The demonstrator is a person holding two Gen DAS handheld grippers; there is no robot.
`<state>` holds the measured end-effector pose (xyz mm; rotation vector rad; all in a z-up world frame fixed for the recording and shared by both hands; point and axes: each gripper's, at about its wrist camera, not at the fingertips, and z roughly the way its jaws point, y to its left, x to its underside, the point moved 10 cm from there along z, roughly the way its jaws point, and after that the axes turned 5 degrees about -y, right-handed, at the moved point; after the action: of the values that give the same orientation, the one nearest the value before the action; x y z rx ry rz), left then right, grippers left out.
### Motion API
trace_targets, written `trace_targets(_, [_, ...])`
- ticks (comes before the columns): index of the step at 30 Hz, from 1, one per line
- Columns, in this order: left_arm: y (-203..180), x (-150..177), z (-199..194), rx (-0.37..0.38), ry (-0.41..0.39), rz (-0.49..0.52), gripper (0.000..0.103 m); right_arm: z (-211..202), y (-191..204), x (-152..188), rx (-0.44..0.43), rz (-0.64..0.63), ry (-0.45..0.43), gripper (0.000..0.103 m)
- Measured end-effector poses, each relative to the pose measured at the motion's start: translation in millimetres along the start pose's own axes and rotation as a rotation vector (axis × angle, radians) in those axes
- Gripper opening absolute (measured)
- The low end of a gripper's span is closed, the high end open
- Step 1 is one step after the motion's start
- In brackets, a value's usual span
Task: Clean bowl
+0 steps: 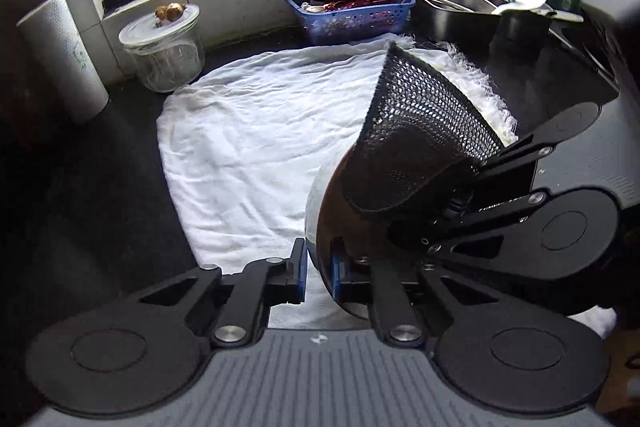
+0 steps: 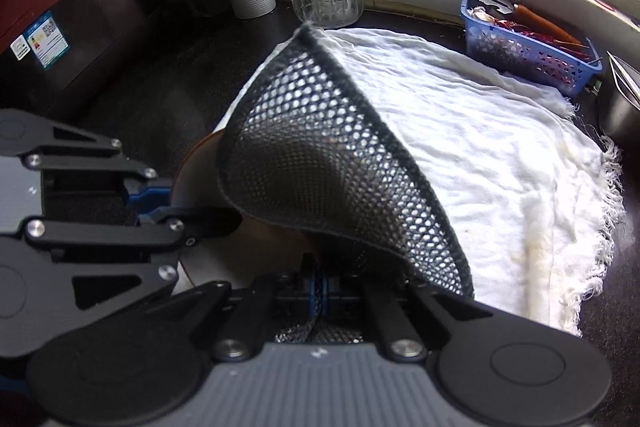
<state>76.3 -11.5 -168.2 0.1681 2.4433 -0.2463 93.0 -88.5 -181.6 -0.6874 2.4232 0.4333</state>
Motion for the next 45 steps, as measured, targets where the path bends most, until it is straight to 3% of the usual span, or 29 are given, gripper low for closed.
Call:
trace_targets(3, [17.7,9.3,4.9,0.094,0.002,-0.267,0.011,2.8,-1.7,3.3,-0.059,0.127,-0.004,0.002])
trace_targets(10, [45.5,45.2,18.2,0.250,0.053,-0.750,0.011,2.3,5.4,10.8,-0.170,0.369,-0.010,0.002])
trace_targets(12, [46.9,52.5,21.2,0.266,0.077,-0.801,0.011,4.6,9.3,12.5,-0.196,0.400,0.002,0.001])
trace_targets(15, [39.3,44.3,18.7,0.204,0.096,-0.628,0.013,3.8,12.7,13.6,-0.194,0.370,0.003,0.001])
trace_targets(20, [7.5,5.0,-1.8,-0.091,0.006,0.056,0.018,1.8,18.9,7.8,-0.116,0.201,0.003,0.001])
trace_targets(23, [-4.8,-4.1,-4.5,-0.151,-0.041,0.265,0.018,0.0,22.4,6.1,-0.061,0.097,0.001,0.001])
trace_targets(24, [-7.1,-4.7,-4.0,-0.139,-0.044,0.272,0.008,0.0,21.2,5.3,-0.049,0.076,-0.001,0.002])
trace_targets(30, [7.4,-7.8,-7.8,0.022,-0.092,-0.025,0.008,-8.2,8.6,-0.8,0.007,0.019,-0.023,0.001])
trace_targets(34, [20.3,0.3,-1.8,0.082,-0.103,-0.227,0.009,-16.3,1.1,-4.9,0.029,0.016,-0.047,0.001])
trace_targets(38, [36.5,11.5,0.9,0.136,-0.073,-0.457,0.011,-11.3,3.2,-0.8,-0.038,0.150,-0.036,0.001])
trace_targets(45, [46.5,34.1,7.3,0.212,0.011,-0.740,0.014,-1.6,13.1,4.9,-0.116,0.305,-0.014,0.001])
